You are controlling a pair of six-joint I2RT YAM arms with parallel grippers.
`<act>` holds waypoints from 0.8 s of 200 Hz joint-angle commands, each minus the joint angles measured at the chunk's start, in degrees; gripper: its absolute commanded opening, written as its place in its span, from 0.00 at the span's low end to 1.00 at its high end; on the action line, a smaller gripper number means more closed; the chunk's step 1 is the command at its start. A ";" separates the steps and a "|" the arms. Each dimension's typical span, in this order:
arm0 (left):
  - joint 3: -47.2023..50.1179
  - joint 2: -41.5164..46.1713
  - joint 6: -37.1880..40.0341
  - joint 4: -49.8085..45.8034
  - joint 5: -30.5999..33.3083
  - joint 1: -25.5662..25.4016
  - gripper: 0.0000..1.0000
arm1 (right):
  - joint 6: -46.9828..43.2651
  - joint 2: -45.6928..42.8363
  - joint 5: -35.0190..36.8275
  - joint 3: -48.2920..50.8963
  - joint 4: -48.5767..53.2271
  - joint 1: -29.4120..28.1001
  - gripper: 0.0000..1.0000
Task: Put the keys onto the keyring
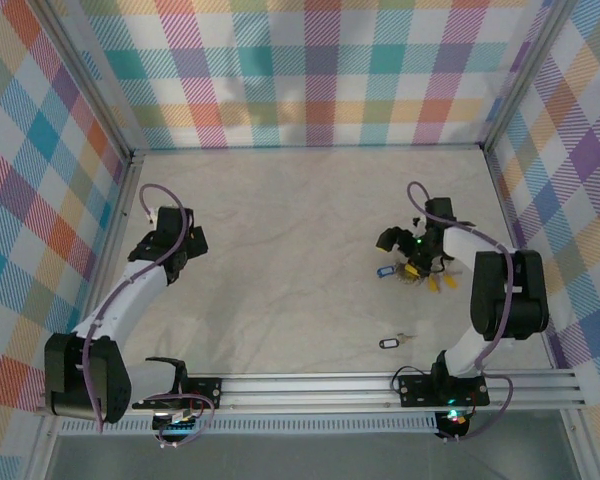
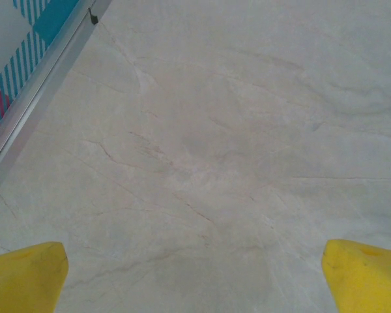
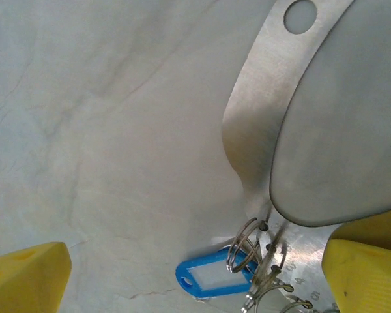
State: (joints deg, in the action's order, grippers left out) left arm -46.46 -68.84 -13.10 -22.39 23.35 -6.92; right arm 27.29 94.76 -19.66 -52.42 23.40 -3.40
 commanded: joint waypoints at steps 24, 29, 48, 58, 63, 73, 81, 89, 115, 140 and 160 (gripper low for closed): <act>2.80 4.22 -1.23 0.55 -0.10 0.40 1.00 | 5.48 4.03 -4.40 -1.26 0.00 -13.27 1.00; 3.64 4.78 -1.72 0.83 -0.06 0.40 1.00 | 5.96 4.78 -4.36 -1.95 -0.50 -14.99 1.00; 4.44 5.65 -1.65 1.91 -2.00 0.34 1.00 | 6.48 8.53 -4.02 -6.36 -0.81 -21.08 1.00; 4.50 5.43 -1.48 2.82 -2.93 0.40 1.00 | 6.09 10.67 -5.14 -9.04 -0.87 -23.59 1.00; 4.70 5.20 -1.41 3.32 -3.27 0.35 1.00 | 5.71 11.80 -5.83 -10.57 -0.97 -24.87 1.00; 5.03 4.72 -1.40 3.96 -3.90 0.33 1.00 | 4.34 13.46 -6.91 -13.45 -0.73 -27.16 1.00; 4.97 4.29 -1.48 4.02 -4.33 0.35 1.00 | 2.39 14.48 -8.59 -15.67 -0.50 -28.97 1.00; 4.97 3.94 -1.32 4.27 -4.93 0.38 1.00 | 0.30 15.31 -9.77 -17.83 0.22 -30.68 1.00; 5.48 4.37 -0.48 5.55 -7.02 0.28 1.00 | -8.02 17.88 -16.22 -25.14 4.76 -35.41 1.00; 7.13 7.25 -0.02 8.78 -6.37 0.09 1.00 | -11.85 14.21 -14.41 -25.39 6.74 -36.81 1.00; 9.11 10.07 0.49 11.46 -8.17 0.14 1.00 | -13.79 8.70 -5.93 -21.77 9.13 -36.68 1.00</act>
State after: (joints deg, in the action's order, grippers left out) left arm -39.48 -62.72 -13.69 -15.77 17.34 -6.92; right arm 19.38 110.37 -31.42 -76.62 26.98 -41.01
